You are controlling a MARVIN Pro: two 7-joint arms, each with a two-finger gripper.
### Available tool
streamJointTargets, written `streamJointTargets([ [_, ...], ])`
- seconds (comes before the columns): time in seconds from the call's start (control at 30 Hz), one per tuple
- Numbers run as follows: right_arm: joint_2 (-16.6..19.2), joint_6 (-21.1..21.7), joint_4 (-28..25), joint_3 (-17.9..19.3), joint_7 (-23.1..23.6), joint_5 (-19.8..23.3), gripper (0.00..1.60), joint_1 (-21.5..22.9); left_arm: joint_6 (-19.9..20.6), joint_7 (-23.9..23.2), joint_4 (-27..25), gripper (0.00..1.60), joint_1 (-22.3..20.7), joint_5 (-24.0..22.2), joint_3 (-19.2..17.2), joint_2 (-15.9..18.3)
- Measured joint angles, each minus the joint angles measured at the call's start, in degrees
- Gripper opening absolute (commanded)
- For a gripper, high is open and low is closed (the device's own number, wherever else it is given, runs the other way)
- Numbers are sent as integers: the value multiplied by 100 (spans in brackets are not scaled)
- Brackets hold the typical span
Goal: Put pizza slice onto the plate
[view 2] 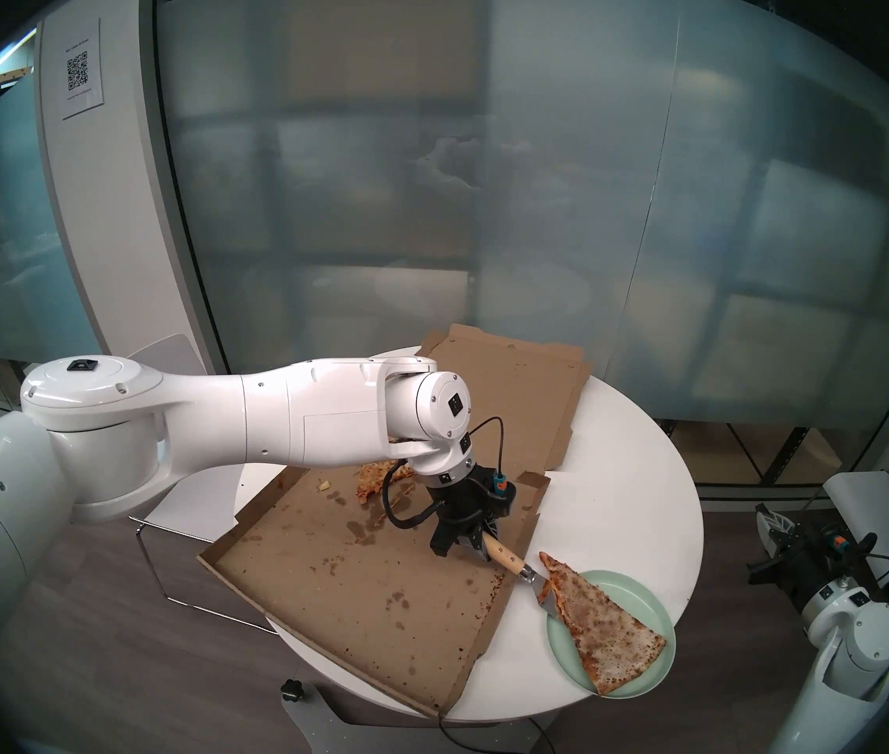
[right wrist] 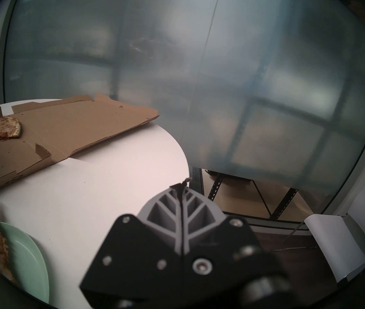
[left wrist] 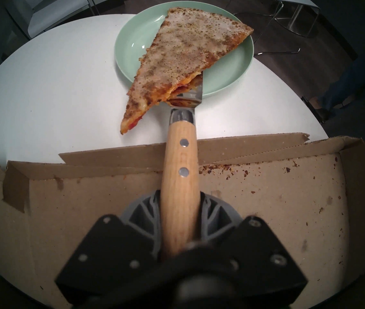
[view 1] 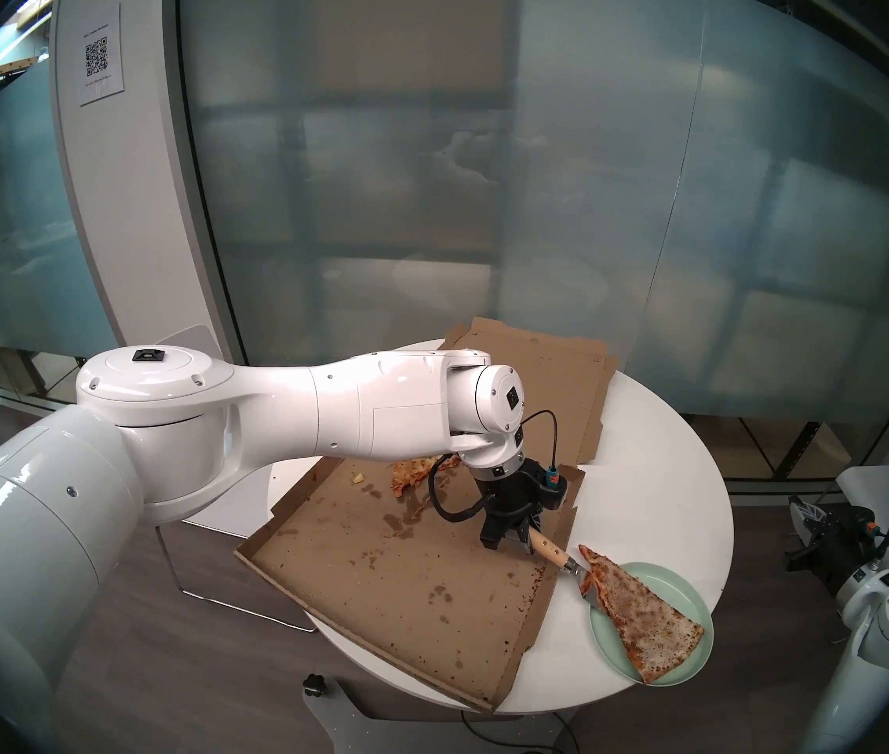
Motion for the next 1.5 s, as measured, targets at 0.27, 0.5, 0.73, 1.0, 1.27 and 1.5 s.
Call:
streamJointTargets([
  [0.27,-21,-6,1,30,33,12,0,9,80,30,-22,0,-55,141,0,-31],
  [0.5,-33,-19,8,75,68,23,0,15,119,27,-56,0,-102,285,11,-66],
  [0.73,-44,-36,25,114,101,46,0,31,125,17,-51,0,-160,440,26,-120],
  [1.0,-51,-49,41,157,135,64,0,44,51,22,121,0,-205,600,28,-209],
  [1.27,-66,-68,58,204,177,83,0,49,12,67,223,0,-242,724,13,-291],
  [1.5,-82,-75,59,260,214,101,0,51,4,97,151,0,-320,804,-19,-331],
])
